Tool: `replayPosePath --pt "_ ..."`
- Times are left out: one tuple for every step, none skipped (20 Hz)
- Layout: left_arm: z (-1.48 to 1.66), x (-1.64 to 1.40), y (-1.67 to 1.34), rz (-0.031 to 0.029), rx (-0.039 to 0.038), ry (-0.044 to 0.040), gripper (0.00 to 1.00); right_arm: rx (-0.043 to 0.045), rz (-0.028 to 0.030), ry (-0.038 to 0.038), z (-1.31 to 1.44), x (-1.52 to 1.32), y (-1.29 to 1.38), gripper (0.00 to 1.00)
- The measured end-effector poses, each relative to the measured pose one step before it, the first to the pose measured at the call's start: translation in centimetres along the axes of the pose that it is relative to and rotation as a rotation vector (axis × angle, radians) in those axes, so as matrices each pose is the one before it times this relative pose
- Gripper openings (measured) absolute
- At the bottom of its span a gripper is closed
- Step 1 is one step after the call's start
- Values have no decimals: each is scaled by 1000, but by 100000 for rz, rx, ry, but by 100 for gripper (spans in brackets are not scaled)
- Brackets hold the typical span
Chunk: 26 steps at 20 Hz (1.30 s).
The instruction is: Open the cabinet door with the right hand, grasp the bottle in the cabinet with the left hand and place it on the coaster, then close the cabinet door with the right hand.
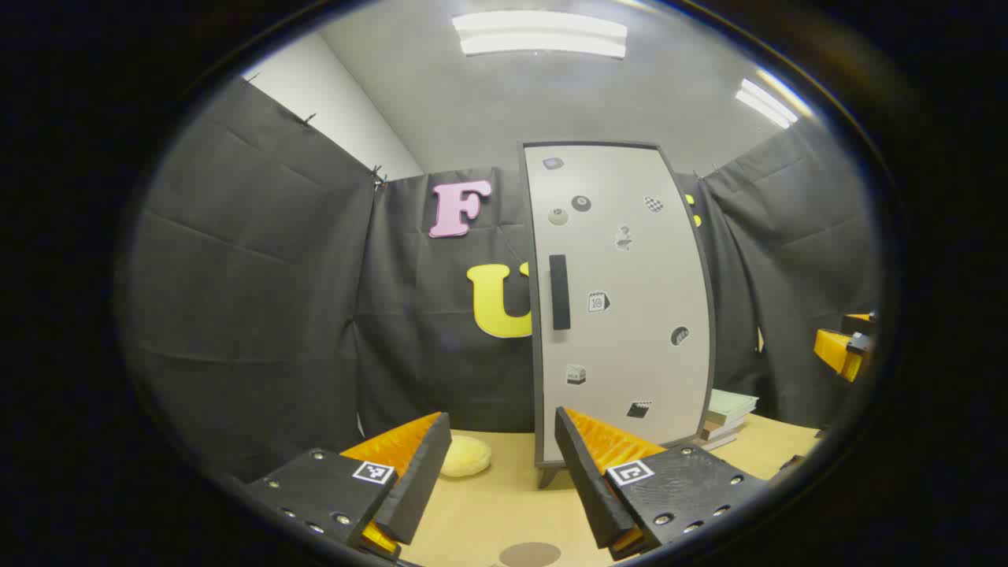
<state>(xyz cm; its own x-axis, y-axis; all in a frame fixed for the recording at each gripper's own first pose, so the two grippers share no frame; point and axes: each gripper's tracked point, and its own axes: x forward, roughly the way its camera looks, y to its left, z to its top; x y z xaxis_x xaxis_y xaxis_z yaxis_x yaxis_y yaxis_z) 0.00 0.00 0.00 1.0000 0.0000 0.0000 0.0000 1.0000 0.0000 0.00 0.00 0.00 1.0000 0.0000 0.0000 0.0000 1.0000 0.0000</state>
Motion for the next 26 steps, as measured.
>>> replayPosePath --pt "-108 -29 -46 101 179 367 80 -189 242 426 -110 32 246 98" --pt "-90 -39 7 -36 356 462 80 19 2 -1 -8 -11 133 97" --pt "-113 -84 139 135 594 255 80 245 -22 -140 -6 80 85 97" --pt "-60 -141 144 427 648 66 80 258 267 -72 -39 38 218 97" --pt "169 -131 115 458 352 -357 80 -10 39 98 -67 16 202 97" --pt "225 -97 129 698 32 -445 82 -117 -95 141 -56 93 189 98" --pt "-125 -72 10 647 -170 -272 82 79 15 189 -17 74 237 97" --pt "-122 -43 51 594 -213 -55 80 214 221 433 -40 159 280 97" --pt "-21 -47 13 197 -99 40 80 25 798 554 -126 177 414 98" --pt "-14 -80 63 484 178 -15 80 -321 823 352 38 142 435 98" --pt "60 -71 110 702 426 -256 80 -534 459 -145 86 220 307 97" --pt "0 -72 -21 909 191 -382 82 -395 51 -384 175 138 236 98" --pt "13 -78 -21 530 2 -65 82 119 360 -505 195 153 298 98" --pt "-72 -22 20 682 -104 -34 80 555 604 -336 326 144 509 97" --pt "200 -60 157 712 76 -198 80 720 779 -478 317 225 544 98" --pt "177 -242 149 756 151 -175 82 707 650 -363 435 332 498 97" --pt "195 -197 168 615 389 -21 80 559 695 -366 396 393 424 98" --pt "112 -63 51 878 389 -223 80 457 831 -453 572 539 565 98" --pt "348 -143 229 628 344 -352 80 445 1202 -473 535 444 781 98" --pt "94 -179 121 925 357 -333 82 257 1185 -359 590 570 658 98" --pt "228 -171 173 738 494 -259 82 146 1108 -628 441 618 582 97" --pt "-14 -32 16 1004 626 -28 82 167 895 -802 606 486 692 97" --pt "94 -59 91 882 555 -28 80 343 947 -839 523 541 688 97" --pt "114 -140 398 1035 363 173 80 415 1209 -592 590 547 767 97" --pt "12 -17 624 1105 93 287 80 78 1697 21 207 730 766 98" --pt "-482 108 792 1317 -86 449 80 -315 1478 516 183 724 786 98"
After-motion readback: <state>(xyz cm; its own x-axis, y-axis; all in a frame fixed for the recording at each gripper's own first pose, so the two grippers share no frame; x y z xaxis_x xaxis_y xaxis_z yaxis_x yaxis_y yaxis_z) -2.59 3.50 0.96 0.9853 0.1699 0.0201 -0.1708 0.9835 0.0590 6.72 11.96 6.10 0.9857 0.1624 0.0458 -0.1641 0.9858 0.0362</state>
